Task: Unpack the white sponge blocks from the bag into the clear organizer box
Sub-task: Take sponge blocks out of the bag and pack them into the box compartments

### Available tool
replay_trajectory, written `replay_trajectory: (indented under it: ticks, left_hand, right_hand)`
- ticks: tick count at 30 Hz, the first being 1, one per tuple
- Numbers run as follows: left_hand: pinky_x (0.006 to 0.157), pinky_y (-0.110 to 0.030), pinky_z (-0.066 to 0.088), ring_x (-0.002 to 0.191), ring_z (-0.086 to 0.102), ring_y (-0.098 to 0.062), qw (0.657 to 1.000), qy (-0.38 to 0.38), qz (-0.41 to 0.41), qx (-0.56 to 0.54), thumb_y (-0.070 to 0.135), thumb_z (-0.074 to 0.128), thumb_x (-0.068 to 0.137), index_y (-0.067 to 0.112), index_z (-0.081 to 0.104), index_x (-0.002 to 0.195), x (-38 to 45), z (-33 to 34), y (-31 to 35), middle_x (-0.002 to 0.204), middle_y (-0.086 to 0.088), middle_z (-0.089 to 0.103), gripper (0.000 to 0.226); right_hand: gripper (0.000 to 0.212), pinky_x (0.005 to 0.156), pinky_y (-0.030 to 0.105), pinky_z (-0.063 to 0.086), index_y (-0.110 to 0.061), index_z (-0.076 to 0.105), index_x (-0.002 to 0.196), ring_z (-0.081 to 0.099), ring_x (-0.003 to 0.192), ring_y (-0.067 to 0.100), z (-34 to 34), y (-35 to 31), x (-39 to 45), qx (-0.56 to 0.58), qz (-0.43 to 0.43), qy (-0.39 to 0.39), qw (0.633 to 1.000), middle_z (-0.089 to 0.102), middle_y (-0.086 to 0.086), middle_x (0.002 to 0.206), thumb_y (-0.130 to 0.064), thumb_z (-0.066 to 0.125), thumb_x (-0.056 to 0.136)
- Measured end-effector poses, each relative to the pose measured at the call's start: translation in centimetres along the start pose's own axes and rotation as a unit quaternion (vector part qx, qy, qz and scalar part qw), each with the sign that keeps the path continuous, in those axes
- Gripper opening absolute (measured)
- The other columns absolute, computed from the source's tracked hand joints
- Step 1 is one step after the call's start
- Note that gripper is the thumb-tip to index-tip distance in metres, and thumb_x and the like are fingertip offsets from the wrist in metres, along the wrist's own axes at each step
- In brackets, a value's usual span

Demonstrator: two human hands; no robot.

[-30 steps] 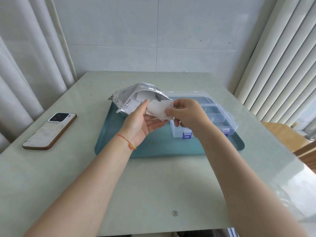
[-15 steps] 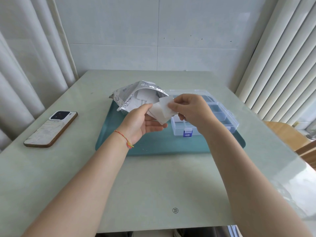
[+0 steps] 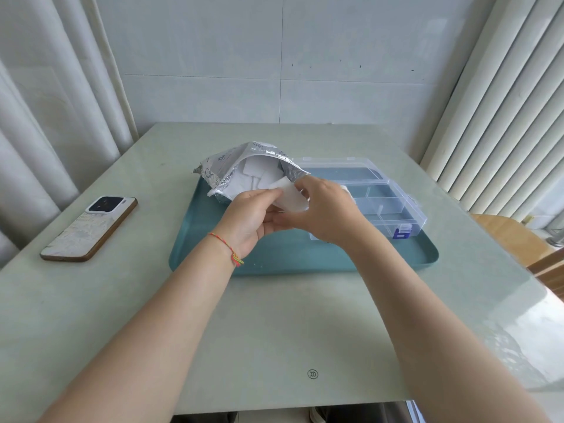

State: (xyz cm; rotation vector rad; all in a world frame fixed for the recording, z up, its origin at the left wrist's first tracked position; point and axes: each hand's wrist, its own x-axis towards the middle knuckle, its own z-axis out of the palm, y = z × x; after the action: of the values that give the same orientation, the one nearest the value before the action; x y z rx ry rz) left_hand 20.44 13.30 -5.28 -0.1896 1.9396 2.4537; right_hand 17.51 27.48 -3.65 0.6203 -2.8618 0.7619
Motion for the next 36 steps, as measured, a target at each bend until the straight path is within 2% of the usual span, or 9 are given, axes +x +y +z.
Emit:
replay_trajectory:
  ticks: [5, 12, 15, 18, 22, 26, 31, 33, 36]
  left_hand:
    - [0.060, -0.031, 0.058, 0.066, 0.066, -0.026, 1.000, 0.007, -0.005, -0.008, 0.011, 0.051, 0.100, -0.001, 0.065, 0.098, 0.15, -0.14, -0.03, 0.082, -0.019, 0.067, 0.019]
    - [0.060, -0.030, 0.058, 0.061, 0.067, -0.022, 1.000, 0.004, 0.008, 0.001, 0.012, 0.055, 0.098, 0.001, 0.066, 0.091, -0.07, 0.12, 0.08, 0.074, -0.011, 0.069, 0.018]
    - [0.059, -0.030, 0.058, 0.062, 0.067, -0.022, 0.999, 0.031, 0.020, 0.018, 0.012, 0.053, 0.099, 0.002, 0.067, 0.087, 0.04, 0.19, 0.02, 0.072, -0.011, 0.071, 0.021]
    - [0.057, -0.028, 0.057, 0.069, 0.070, -0.023, 0.998, 0.049, 0.022, 0.009, 0.011, 0.054, 0.097, 0.000, 0.067, 0.098, 0.06, 0.23, 0.22, 0.082, -0.013, 0.072, 0.017]
    - [0.043, -0.017, 0.044, 0.054, 0.063, -0.013, 1.000, -0.002, 0.002, -0.031, 0.005, 0.047, 0.095, 0.007, 0.064, 0.086, -0.37, 0.35, 0.65, 0.062, -0.001, 0.067, 0.019]
    - [0.043, -0.016, 0.041, 0.050, 0.059, -0.008, 0.995, -0.062, -0.055, -0.063, 0.007, 0.042, 0.094, 0.017, 0.061, 0.074, -0.55, 0.29, 0.68, 0.060, 0.005, 0.062, 0.029]
    - [0.055, -0.020, 0.046, 0.064, 0.059, -0.012, 0.986, -0.097, -0.095, -0.094, 0.011, 0.050, 0.090, 0.018, 0.059, 0.096, -0.42, 0.06, 0.47, 0.077, -0.001, 0.058, 0.013]
    - [0.058, -0.021, 0.043, 0.065, 0.051, -0.013, 0.984, -0.110, -0.098, -0.095, 0.013, 0.055, 0.083, 0.012, 0.054, 0.106, -0.32, -0.05, 0.36, 0.079, -0.003, 0.054, 0.023]
    - [0.054, -0.018, 0.040, 0.059, 0.046, -0.012, 0.985, -0.115, -0.093, -0.086, 0.011, 0.052, 0.087, 0.013, 0.057, 0.092, -0.21, -0.02, 0.41, 0.077, -0.002, 0.048, 0.007]
  right_hand:
    - [0.040, 0.077, 0.033, 0.038, -0.016, 0.058, 0.109, 0.050, 0.083, 0.019, -0.21, -0.24, -0.19, 0.010, -0.015, 0.027, 0.999, 0.057, -0.005, 0.092, -0.049, 0.064, 0.087]
    - [0.042, 0.092, 0.044, 0.044, -0.020, 0.054, 0.126, 0.058, 0.091, 0.023, -0.02, -0.44, -0.20, 0.041, -0.030, 0.073, 0.996, 0.064, -0.002, 0.099, -0.040, 0.060, 0.090]
    - [0.055, 0.086, 0.040, 0.045, -0.022, 0.053, 0.123, 0.057, 0.079, 0.018, 0.05, -0.18, -0.15, 0.053, -0.032, 0.055, 0.997, 0.061, -0.008, 0.082, -0.056, 0.067, 0.082]
    - [0.081, 0.090, 0.035, 0.042, -0.027, 0.048, 0.131, 0.053, 0.089, 0.013, -0.16, -0.11, -0.15, 0.065, -0.050, 0.029, 0.996, 0.057, -0.008, 0.100, -0.065, 0.077, 0.065]
    - [0.091, 0.100, 0.041, 0.042, -0.023, 0.042, 0.140, 0.048, 0.110, 0.014, 0.19, -0.40, -0.19, 0.060, -0.083, 0.000, 0.995, 0.046, -0.006, 0.123, -0.058, 0.081, 0.065]
    - [0.065, 0.097, 0.043, 0.043, -0.023, 0.054, 0.125, 0.045, 0.102, 0.012, 0.67, -0.86, -0.30, 0.042, -0.087, -0.021, 0.995, 0.047, -0.005, 0.119, -0.050, 0.078, 0.070]
    - [0.071, 0.097, 0.044, 0.043, -0.035, 0.050, 0.122, 0.044, 0.110, 0.014, 0.49, -0.87, -0.68, 0.091, -0.118, -0.033, 0.988, 0.047, -0.009, 0.116, -0.049, 0.083, 0.060]
    - [0.079, 0.101, 0.042, 0.039, -0.035, 0.047, 0.128, 0.042, 0.112, 0.013, 0.31, -0.90, -0.78, 0.074, -0.121, -0.044, 0.989, 0.046, -0.010, 0.117, -0.049, 0.085, 0.060]
    - [0.074, 0.101, 0.043, 0.038, -0.028, 0.050, 0.127, 0.042, 0.111, 0.015, 0.34, -0.92, -0.73, 0.040, -0.118, -0.043, 0.991, 0.046, -0.007, 0.117, -0.045, 0.085, 0.064]
